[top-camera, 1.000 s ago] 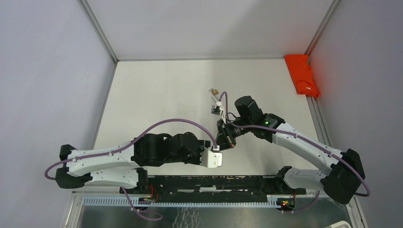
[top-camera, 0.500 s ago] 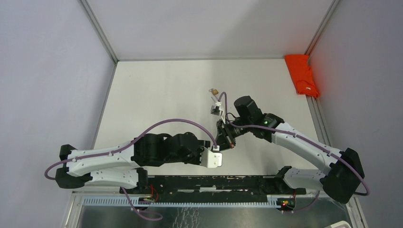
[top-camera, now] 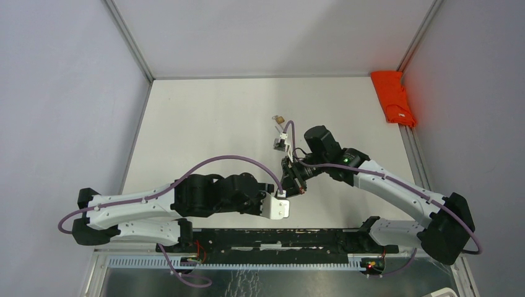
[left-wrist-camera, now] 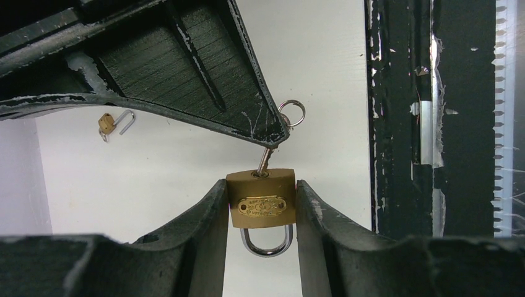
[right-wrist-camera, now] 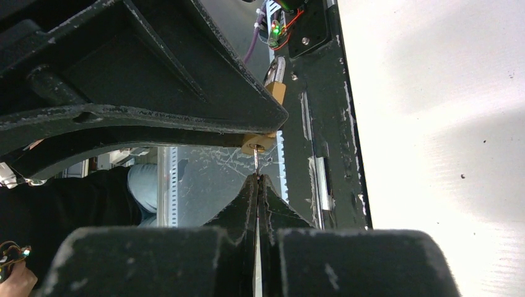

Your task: Unlock with the key

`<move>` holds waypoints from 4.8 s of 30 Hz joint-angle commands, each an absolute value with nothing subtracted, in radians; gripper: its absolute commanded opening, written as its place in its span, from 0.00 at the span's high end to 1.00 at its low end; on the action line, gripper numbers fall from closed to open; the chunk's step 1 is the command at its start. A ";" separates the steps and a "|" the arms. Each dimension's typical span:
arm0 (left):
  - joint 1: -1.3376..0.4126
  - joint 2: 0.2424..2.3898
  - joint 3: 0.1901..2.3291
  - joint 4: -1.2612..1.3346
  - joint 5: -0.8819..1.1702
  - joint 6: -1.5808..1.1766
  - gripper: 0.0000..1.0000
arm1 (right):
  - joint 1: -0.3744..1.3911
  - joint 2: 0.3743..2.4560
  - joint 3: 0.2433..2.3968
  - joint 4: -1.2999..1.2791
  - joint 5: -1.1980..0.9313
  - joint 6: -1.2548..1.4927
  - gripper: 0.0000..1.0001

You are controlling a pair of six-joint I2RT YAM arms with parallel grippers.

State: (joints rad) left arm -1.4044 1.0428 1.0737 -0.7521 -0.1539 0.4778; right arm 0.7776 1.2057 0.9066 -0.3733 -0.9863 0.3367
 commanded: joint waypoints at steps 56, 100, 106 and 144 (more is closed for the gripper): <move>-1.494 1.074 1.098 -0.733 -0.209 0.501 0.98 | 0.781 1.146 0.891 -0.486 -0.985 0.315 1.00; -1.505 1.095 1.114 -0.716 -0.196 0.503 0.98 | 0.793 1.200 0.948 -0.401 -1.019 0.370 1.00; -1.506 1.098 1.112 -0.713 -0.200 0.503 0.98 | 0.819 1.202 0.938 -0.374 -1.014 0.394 1.00; -1.548 1.112 1.115 -0.741 -0.162 0.489 0.98 | 0.823 1.244 1.036 -0.383 -1.028 0.454 1.00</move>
State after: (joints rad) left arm -1.5200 1.0973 1.0946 -0.8021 -0.2104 0.4782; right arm 0.8165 1.2449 0.9562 -0.4999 -0.9871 0.4332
